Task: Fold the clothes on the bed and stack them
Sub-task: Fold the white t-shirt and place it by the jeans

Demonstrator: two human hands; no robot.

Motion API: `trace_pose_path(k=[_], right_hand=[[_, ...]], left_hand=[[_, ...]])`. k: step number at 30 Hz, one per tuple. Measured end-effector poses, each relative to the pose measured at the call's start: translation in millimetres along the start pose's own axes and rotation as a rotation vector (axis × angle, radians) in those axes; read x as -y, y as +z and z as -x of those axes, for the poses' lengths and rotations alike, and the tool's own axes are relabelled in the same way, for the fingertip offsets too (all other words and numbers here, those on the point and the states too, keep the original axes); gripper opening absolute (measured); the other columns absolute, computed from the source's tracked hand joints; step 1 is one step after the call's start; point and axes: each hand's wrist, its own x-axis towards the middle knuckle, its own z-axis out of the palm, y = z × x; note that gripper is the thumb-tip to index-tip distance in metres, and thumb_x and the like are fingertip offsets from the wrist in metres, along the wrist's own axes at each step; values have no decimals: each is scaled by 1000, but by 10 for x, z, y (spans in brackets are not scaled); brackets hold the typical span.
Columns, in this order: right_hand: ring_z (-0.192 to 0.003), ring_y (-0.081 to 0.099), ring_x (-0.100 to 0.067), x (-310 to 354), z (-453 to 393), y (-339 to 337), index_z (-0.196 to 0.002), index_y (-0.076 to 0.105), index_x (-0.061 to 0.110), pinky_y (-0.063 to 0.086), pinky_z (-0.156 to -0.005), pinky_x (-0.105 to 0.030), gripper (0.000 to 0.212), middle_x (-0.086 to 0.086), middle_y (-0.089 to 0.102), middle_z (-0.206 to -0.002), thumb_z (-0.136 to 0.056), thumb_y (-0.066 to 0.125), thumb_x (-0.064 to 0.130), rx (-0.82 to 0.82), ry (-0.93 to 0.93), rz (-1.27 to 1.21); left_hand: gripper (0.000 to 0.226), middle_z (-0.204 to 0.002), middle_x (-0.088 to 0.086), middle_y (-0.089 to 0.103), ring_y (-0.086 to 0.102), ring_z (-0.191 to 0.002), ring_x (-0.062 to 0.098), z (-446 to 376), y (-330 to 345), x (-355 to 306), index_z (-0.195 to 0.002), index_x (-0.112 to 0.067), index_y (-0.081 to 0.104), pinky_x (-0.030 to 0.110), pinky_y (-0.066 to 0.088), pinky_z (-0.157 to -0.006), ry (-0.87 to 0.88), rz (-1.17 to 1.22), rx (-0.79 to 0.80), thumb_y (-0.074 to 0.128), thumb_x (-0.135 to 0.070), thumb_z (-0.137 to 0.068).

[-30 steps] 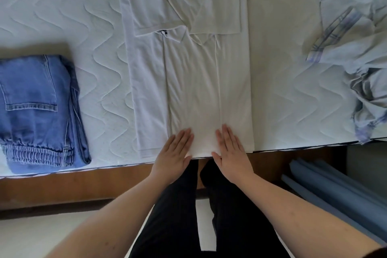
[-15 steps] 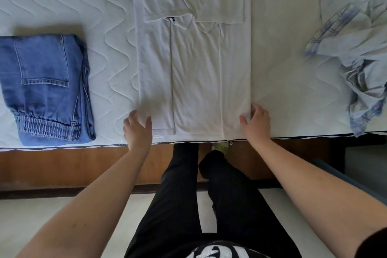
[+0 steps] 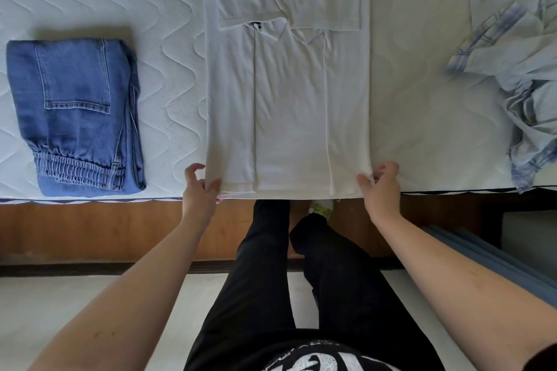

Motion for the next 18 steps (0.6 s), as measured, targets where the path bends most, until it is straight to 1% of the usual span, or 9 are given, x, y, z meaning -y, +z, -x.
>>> trace_pose_path(k=[1,3,5,7,9,11,14,16,18], right_hand=[[-93,55,-13,-20,10,-14,-125,40,20,43,-70,-18,33,4,54,-108,-97,57,16,26,-55,17],[-106,51,-8,-56,21,-21,-133,46,22,40,-88,-21,35,4,52,-122,-100,48,11,130,-167,130],[-110,49,-11,-96,45,-9,-131,53,24,38,-92,-22,42,1,49,-125,-97,42,2,251,-225,254],[-119,46,-16,-119,77,-7,-135,51,24,35,-100,-23,57,1,44,-129,-89,40,-9,336,-239,306],[-124,44,-21,-139,83,-29,-141,44,23,33,-107,-29,71,-3,44,-134,-83,39,-17,368,-278,386],[-117,48,-28,-154,76,-76,-145,40,24,40,-104,-39,75,-6,49,-131,-83,41,-18,341,-374,559],[-101,56,-30,-156,53,-143,-142,47,20,40,-92,-42,73,-7,62,-115,-78,60,-12,191,-577,829],[-96,59,-30,-101,28,-158,-131,58,18,38,-89,-43,65,-6,66,-106,-72,72,-5,110,-652,885],[-88,60,-31,-18,-9,-158,-115,69,17,36,-85,-42,54,-6,66,-97,-65,81,1,35,-697,862]], left_hand=[[39,-93,-7,67,70,-69,17,22,13,19,-121,-42,33,29,54,-56,33,-23,25,57,-21,-98],[37,-106,-4,65,68,-89,20,33,53,73,-126,-37,45,33,54,-76,121,-140,85,52,-13,-99],[39,-118,-3,58,59,-106,20,32,88,141,-125,-29,58,27,43,-89,205,-267,146,51,-5,-95],[53,-120,-7,51,55,-110,17,42,89,180,-126,-29,57,25,43,-91,206,-267,202,55,4,-84],[63,-119,-9,50,55,-109,17,43,69,184,-129,-31,54,27,47,-91,218,-265,211,55,8,-78],[65,-119,-11,49,57,-103,18,55,47,164,-129,-33,53,32,51,-86,250,-311,186,53,8,-78],[63,-118,-7,54,54,-92,25,64,30,121,-126,-32,55,37,48,-80,322,-460,57,48,11,-79],[56,-115,-3,58,52,-90,29,82,17,67,-122,-27,60,37,44,-82,376,-501,-35,51,10,-80],[48,-110,-1,61,54,-90,28,100,-3,-6,-115,-22,64,40,44,-86,449,-487,-93,61,7,-77]])
